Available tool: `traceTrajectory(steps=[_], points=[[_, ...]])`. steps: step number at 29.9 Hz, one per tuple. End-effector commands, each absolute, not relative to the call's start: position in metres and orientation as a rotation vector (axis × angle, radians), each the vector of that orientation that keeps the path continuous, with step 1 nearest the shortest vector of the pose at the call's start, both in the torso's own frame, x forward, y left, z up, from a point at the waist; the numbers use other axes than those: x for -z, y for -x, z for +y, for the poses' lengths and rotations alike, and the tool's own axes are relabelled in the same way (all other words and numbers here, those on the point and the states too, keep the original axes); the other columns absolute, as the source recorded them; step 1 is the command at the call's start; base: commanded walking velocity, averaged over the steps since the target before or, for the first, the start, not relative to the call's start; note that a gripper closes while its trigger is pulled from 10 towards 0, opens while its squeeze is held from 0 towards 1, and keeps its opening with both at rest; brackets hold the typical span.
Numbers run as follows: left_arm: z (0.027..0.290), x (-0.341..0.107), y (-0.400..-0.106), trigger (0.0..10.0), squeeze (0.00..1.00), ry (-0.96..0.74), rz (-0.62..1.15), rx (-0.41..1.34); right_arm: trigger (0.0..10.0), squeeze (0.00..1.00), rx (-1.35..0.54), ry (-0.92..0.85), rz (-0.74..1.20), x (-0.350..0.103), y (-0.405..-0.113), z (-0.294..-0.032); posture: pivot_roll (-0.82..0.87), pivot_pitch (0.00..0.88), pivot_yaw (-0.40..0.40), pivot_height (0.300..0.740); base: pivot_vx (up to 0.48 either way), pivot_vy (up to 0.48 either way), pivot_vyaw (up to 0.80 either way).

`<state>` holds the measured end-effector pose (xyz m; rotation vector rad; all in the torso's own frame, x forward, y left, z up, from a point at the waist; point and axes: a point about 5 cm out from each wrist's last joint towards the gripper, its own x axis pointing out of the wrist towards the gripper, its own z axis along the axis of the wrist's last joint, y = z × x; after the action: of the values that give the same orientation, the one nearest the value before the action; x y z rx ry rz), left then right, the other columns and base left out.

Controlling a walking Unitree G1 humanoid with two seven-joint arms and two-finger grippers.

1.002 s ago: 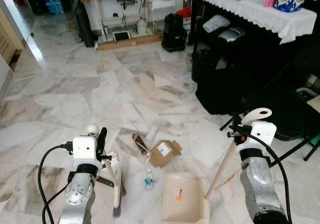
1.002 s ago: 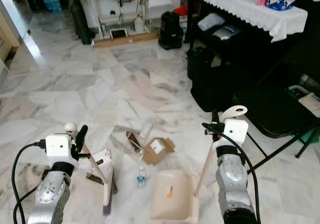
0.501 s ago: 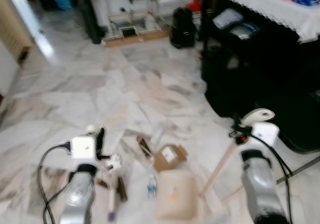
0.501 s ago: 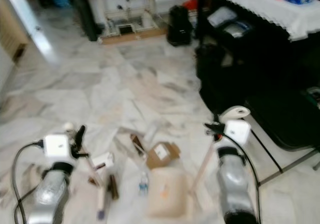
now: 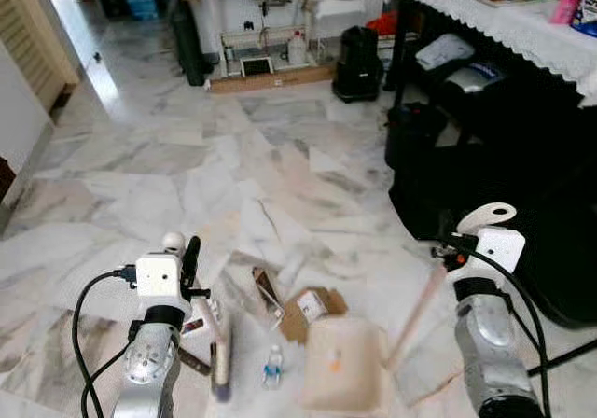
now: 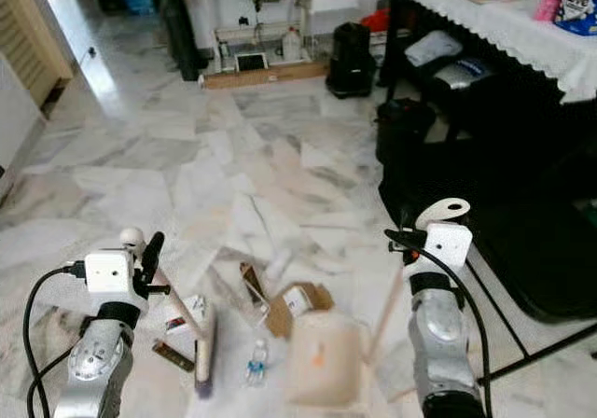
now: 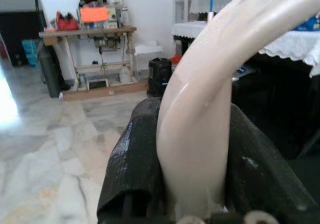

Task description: Sweep floor

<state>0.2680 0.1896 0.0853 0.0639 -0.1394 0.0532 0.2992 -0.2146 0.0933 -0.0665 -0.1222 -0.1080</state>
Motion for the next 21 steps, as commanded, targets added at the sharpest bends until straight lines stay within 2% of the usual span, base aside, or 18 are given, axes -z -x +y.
traceTrajectory(steps=[1,21], points=[[0.195,-0.094,-0.269,10.0,0.00,-0.080,-0.178,-0.069,10.0,0.00,0.089,0.047,-0.163,-0.103,-0.305,-0.207,0.02,0.048,0.015,0.740,0.000,0.000,0.00],[0.190,-0.093,-0.269,10.0,0.00,-0.068,-0.162,-0.016,10.0,0.00,0.077,0.043,-0.117,-0.091,-0.302,-0.210,0.02,0.047,0.027,0.740,0.000,0.000,0.00]])
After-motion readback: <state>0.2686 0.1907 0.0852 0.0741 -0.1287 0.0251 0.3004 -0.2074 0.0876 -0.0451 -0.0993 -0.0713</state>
